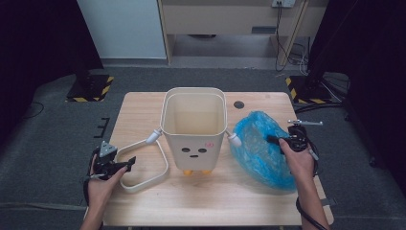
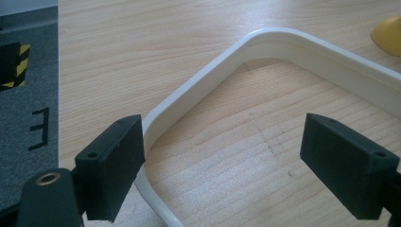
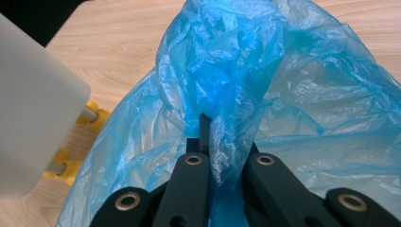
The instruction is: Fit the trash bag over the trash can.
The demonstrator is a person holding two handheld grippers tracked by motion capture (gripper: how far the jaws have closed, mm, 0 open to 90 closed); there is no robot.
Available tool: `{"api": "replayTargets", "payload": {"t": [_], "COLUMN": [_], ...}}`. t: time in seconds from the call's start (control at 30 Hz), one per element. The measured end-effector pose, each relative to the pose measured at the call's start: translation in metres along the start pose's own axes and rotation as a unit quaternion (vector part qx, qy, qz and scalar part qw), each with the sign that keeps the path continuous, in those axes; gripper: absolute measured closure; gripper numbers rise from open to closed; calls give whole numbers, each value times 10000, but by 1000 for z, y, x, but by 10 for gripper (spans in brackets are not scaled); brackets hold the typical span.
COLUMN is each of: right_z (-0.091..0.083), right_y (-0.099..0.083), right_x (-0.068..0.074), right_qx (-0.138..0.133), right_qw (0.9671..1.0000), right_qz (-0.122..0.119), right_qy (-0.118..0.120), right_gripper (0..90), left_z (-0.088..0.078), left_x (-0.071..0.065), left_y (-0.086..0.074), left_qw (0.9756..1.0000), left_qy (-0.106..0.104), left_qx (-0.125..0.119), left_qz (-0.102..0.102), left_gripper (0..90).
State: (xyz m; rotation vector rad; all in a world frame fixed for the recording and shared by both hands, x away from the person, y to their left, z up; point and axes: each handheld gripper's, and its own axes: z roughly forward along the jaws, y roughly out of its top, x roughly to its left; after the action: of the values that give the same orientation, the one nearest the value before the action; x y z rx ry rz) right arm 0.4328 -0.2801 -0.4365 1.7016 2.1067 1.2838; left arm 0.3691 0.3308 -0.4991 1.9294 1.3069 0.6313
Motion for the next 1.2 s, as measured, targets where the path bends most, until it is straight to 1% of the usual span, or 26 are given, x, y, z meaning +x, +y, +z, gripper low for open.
{"api": "replayTargets", "payload": {"t": [0.07,0.23,0.33,0.57,0.63,0.67,0.7,0.9,0.93,1.2], "right_z": [-3,-12,-18,-33,-35,-36,-37,-43,-45,-60], "right_y": [2,7,10,17,18,19,20,26,27,35], "right_x": [0,0,1,2,3,3,4,6,7,11], "right_qx": [-37,-112,-139,-255,-284,-305,-299,-322,-340,-470], "right_qw": [10000,9999,9999,9997,9996,9995,9995,9995,9994,9989], "right_qz": [72,84,63,42,77,34,57,17,38,-25], "right_qy": [35,61,29,4,25,19,24,-3,2,28], "right_gripper": [893,893,893,894,894,894,894,894,894,894], "left_z": [0,1,2,1,1,0,0,1,1,1], "left_x": [-1,-1,-1,-1,-1,0,0,1,1,-1], "left_y": [0,0,-1,-1,-1,-1,-1,-2,-2,-1], "left_qw": [10000,10000,10000,10000,10000,10000,10000,10000,10000,10000], "left_qy": [-2,-5,3,17,44,50,38,10,10,9], "left_qx": [9,37,61,30,14,17,12,27,28,18], "left_qz": [22,43,49,63,84,75,64,62,72,96], "left_gripper": [137,137,137,136,137,137,136,134,134,134]}}
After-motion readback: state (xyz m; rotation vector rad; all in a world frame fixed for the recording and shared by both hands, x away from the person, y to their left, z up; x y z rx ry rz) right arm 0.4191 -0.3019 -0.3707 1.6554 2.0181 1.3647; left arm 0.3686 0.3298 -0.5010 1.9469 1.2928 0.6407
